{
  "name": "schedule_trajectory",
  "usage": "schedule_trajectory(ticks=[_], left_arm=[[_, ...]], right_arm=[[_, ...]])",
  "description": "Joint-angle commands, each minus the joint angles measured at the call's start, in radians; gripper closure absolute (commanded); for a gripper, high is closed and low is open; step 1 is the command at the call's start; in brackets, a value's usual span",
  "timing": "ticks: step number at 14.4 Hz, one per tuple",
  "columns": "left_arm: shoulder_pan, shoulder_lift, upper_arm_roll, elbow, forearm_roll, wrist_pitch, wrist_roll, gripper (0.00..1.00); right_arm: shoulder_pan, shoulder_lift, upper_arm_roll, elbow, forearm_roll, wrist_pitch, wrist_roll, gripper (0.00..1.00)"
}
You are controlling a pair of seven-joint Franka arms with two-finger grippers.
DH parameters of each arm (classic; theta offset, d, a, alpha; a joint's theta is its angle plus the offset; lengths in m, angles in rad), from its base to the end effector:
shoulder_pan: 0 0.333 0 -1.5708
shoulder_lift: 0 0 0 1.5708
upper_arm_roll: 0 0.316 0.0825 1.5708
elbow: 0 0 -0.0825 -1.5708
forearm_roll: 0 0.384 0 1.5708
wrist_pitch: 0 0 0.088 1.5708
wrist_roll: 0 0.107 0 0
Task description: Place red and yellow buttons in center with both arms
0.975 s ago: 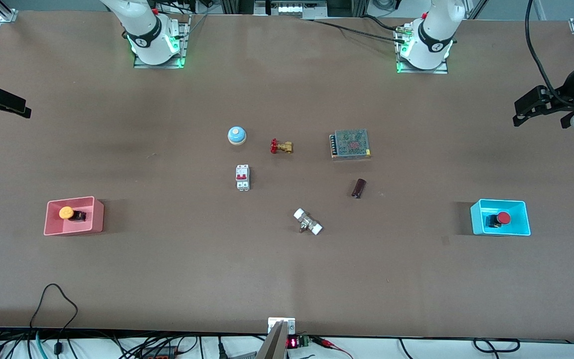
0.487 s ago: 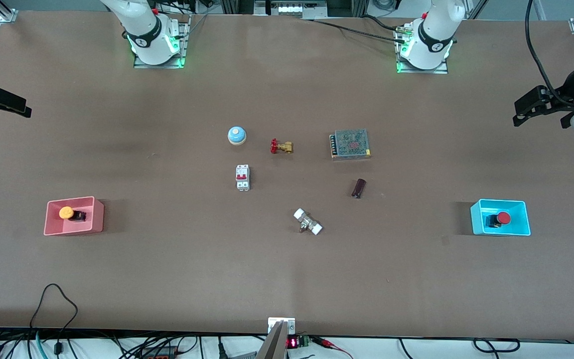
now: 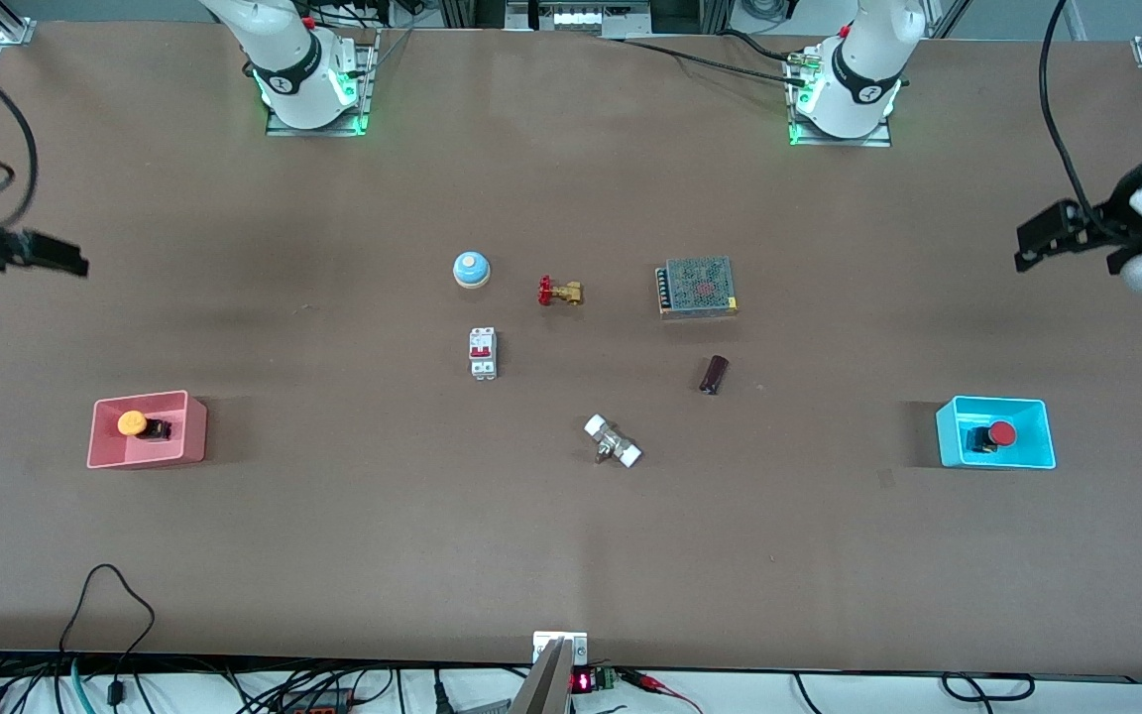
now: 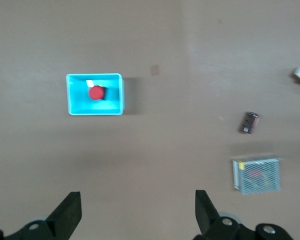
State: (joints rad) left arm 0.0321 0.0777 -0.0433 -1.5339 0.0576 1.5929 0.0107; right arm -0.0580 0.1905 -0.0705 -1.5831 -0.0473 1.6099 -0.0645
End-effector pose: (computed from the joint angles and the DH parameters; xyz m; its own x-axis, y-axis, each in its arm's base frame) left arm 0.5798 0.0005 0.6000 0.9995 -0.0231 -0.0192 -0.0241 -0.9983 -0.0540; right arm 0.5977 -0.0790 0.5117 0.9842 -0.0614 -0.1661 -0.0539 -0.9973 0.0490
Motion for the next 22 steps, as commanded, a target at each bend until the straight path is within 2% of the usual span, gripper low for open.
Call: schedule_trajectory(ticks=[1, 9, 13, 17, 22], left_arm=[[0.028, 0.065, 0.000, 0.017, 0.054, 0.062, 0.005, 0.00], [0.137, 0.301, 0.002, 0.018, 0.059, 0.334, 0.021, 0.00], [0.153, 0.422, 0.003, 0.018, 0.059, 0.444, 0.022, 0.00], [0.157, 0.522, 0.003, 0.017, 0.099, 0.501, 0.018, 0.00], [0.181, 0.585, 0.003, 0.008, 0.100, 0.556, 0.018, 0.00]], right_arm=[[-0.039, 0.101, 0.009, 0.018, -0.003, 0.106, -0.023, 0.00], [-0.094, 0.374, 0.009, 0.047, -0.002, 0.413, -0.087, 0.00], [-0.111, 0.464, 0.009, 0.052, -0.002, 0.534, -0.161, 0.00], [-0.103, 0.497, 0.011, 0.054, -0.003, 0.585, -0.161, 0.00], [-0.105, 0.515, 0.011, 0.052, -0.029, 0.587, -0.199, 0.00]])
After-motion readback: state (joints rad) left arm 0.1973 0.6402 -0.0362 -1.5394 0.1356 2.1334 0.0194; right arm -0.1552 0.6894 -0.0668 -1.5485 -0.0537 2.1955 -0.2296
